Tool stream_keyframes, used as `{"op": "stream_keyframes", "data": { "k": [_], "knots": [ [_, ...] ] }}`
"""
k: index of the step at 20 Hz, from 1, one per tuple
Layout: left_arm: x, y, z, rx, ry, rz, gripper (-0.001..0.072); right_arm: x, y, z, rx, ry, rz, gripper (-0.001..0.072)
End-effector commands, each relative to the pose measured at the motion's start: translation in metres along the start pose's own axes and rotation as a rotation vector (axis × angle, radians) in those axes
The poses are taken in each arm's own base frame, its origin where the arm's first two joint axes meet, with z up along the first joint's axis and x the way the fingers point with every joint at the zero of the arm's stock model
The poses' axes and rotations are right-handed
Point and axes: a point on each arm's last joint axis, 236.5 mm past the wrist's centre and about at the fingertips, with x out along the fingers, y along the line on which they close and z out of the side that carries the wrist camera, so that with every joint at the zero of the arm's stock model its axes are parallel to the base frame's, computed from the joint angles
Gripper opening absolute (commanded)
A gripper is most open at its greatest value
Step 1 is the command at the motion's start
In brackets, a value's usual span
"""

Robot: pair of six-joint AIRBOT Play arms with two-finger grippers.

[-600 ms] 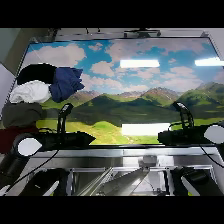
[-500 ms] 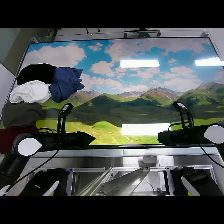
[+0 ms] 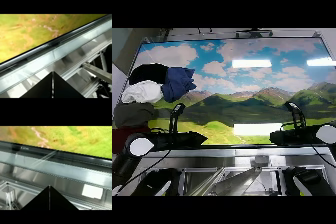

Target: Fold the shirts.

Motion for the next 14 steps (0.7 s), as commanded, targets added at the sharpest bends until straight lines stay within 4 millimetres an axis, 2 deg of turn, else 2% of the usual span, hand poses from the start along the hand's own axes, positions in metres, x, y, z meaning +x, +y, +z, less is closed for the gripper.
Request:
{"op": "stream_keyframes", "data": {
  "k": [1, 4, 6, 8, 9, 11, 12, 13, 14],
  "knots": [
    [0.0, 0.0, 0.0, 0.001, 0.0, 0.0, 0.0021, 0.0, 0.0, 0.0, 0.0, 0.001, 0.0, 0.0023],
    [0.0, 0.0, 0.001, 0.001, -0.005, 0.0, 0.0022, 0.0, 0.0, 0.001, 0.0, -0.004, 0.001, 0.0022],
    [-0.001, 0.0, 0.019, 0.004, -0.08, 0.001, 0.0021, 0.0, 0.001, 0.008, 0.0, -0.032, 0.006, 0.0023],
    [-0.003, 0.005, 0.033, 0.027, -0.14, 0.022, 0.0021, -0.001, 0.005, 0.025, 0.0, -0.107, 0.019, 0.0023],
    [-0.007, 0.023, 0.047, 0.066, -0.194, 0.098, 0.0022, -0.002, 0.006, 0.031, 0.001, -0.133, 0.025, 0.0023],
    [-0.034, 0.081, 0.086, 0.136, -0.301, 0.341, 0.0047, -0.003, 0.008, 0.041, 0.002, -0.174, 0.034, 0.0024],
    [-0.056, 0.111, 0.11, 0.13, -0.348, 0.458, 0.0339, -0.004, 0.009, 0.051, 0.004, -0.209, 0.039, 0.0034],
    [-0.075, 0.138, 0.13, 0.093, -0.389, 0.54, 0.0679, -0.004, 0.009, 0.057, 0.007, -0.229, 0.041, 0.0137],
    [-0.094, 0.163, 0.147, 0.037, -0.423, 0.596, 0.0706, -0.003, 0.009, 0.062, 0.01, -0.243, 0.043, 0.0391]
  ]
}}
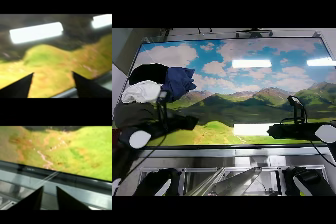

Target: Fold the shirts.

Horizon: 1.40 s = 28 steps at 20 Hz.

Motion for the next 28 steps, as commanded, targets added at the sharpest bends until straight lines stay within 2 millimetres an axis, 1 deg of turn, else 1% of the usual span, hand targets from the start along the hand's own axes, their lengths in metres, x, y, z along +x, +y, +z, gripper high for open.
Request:
{"op": "stream_keyframes", "data": {
  "k": [1, 2, 3, 4, 5, 6, 8, 10, 12, 14, 16, 17, 18, 19, 20, 21, 23, 24, 25, 26, 27, 28],
  "knots": [
    [-0.011, 0.119, 0.068, -0.051, -0.11, 0.312, 0.0706, 0.004, 0.002, 0.025, 0.01, -0.088, 0.013, 0.0514],
    [-0.008, 0.153, 0.077, -0.125, -0.097, 0.36, 0.0706, 0.007, 0.001, 0.03, 0.014, -0.098, 0.012, 0.0513],
    [-0.003, 0.183, 0.081, -0.183, -0.07, 0.397, 0.0706, 0.01, -0.002, 0.034, 0.018, -0.106, 0.004, 0.0514],
    [0.006, 0.208, 0.081, -0.225, -0.028, 0.421, 0.0706, 0.013, -0.005, 0.037, 0.018, -0.108, -0.009, 0.0513],
    [0.021, 0.226, 0.083, -0.241, 0.017, 0.41, 0.0706, 0.016, -0.008, 0.039, 0.02, -0.106, -0.018, 0.0514],
    [0.042, 0.232, 0.087, -0.25, 0.049, 0.358, 0.0705, 0.019, -0.011, 0.04, 0.021, -0.103, -0.028, 0.0514],
    [0.085, 0.236, 0.103, -0.248, 0.068, 0.245, 0.0706, 0.026, -0.015, 0.044, 0.029, -0.099, -0.037, 0.0514],
    [0.12, 0.246, 0.112, -0.261, 0.096, 0.196, 0.0706, 0.033, -0.018, 0.044, 0.038, -0.083, -0.044, 0.0514],
    [0.145, 0.259, 0.108, -0.269, 0.147, 0.183, 0.0706, 0.039, -0.021, 0.043, 0.046, -0.063, -0.052, 0.0514],
    [0.167, 0.267, 0.102, -0.282, 0.191, 0.165, 0.0706, 0.043, -0.023, 0.042, 0.052, -0.049, -0.057, 0.0513],
    [0.187, 0.264, 0.093, -0.279, 0.249, 0.137, 0.0705, 0.046, -0.024, 0.045, 0.056, -0.055, -0.059, 0.0513],
    [0.197, 0.258, 0.087, -0.271, 0.289, 0.117, 0.0698, 0.047, -0.024, 0.047, 0.058, -0.062, -0.059, 0.051],
    [0.203, 0.251, 0.084, -0.262, 0.319, 0.099, 0.0578, 0.048, -0.025, 0.049, 0.058, -0.067, -0.059, 0.0502],
    [0.205, 0.242, 0.084, -0.247, 0.352, 0.076, 0.0252, 0.048, -0.025, 0.049, 0.058, -0.067, -0.059, 0.0501],
    [0.204, 0.233, 0.087, -0.228, 0.376, 0.055, 0.0006, 0.048, -0.025, 0.048, 0.059, -0.066, -0.059, 0.0501],
    [0.201, 0.223, 0.094, -0.204, 0.386, 0.039, 0.0014, 0.047, -0.025, 0.048, 0.058, -0.066, -0.058, 0.0501],
    [0.188, 0.197, 0.115, -0.144, 0.39, 0.008, 0.0013, 0.047, -0.024, 0.049, 0.057, -0.068, -0.058, 0.0501],
    [0.178, 0.175, 0.127, -0.105, 0.391, -0.018, 0.0013, 0.047, -0.024, 0.049, 0.057, -0.069, -0.058, 0.05],
    [0.168, 0.147, 0.137, -0.077, 0.392, -0.071, 0.0013, 0.047, -0.025, 0.049, 0.055, -0.07, -0.061, 0.05],
    [0.157, 0.112, 0.144, -0.056, 0.397, -0.148, 0.0013, 0.046, -0.026, 0.05, 0.05, -0.074, -0.062, 0.05],
    [0.145, 0.069, 0.148, -0.033, 0.4, -0.248, 0.0013, 0.044, -0.029, 0.052, 0.049, -0.077, -0.066, 0.05],
    [0.133, 0.025, 0.147, -0.01, 0.409, -0.35, 0.0013, 0.042, -0.033, 0.054, 0.053, -0.086, -0.071, 0.05]
  ]
}}
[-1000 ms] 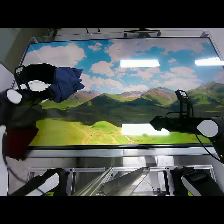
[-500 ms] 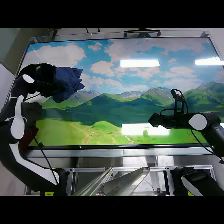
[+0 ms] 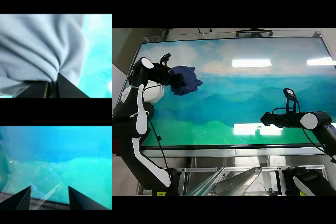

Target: Fold the shirts.

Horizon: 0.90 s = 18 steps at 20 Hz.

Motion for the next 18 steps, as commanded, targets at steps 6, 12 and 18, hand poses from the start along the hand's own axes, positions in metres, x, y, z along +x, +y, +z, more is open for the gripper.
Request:
{"op": "stream_keyframes", "data": {
  "k": [6, 12, 18],
  "knots": [
    [0.012, -0.265, -0.123, 0.316, 0.242, -0.377, 0.0014, -0.026, -0.041, 0.023, 0.048, -0.085, -0.048, 0.05],
    [0.071, -0.305, -0.159, 0.377, 0.213, -0.332, 0.0616, -0.026, -0.045, 0.013, 0.06, -0.038, -0.057, 0.0501],
    [0.011, -0.258, -0.113, 0.448, 0.194, -0.197, 0.0714, -0.03, -0.021, 0.02, 0.001, -0.05, 0.033, 0.0501]
  ]
}}
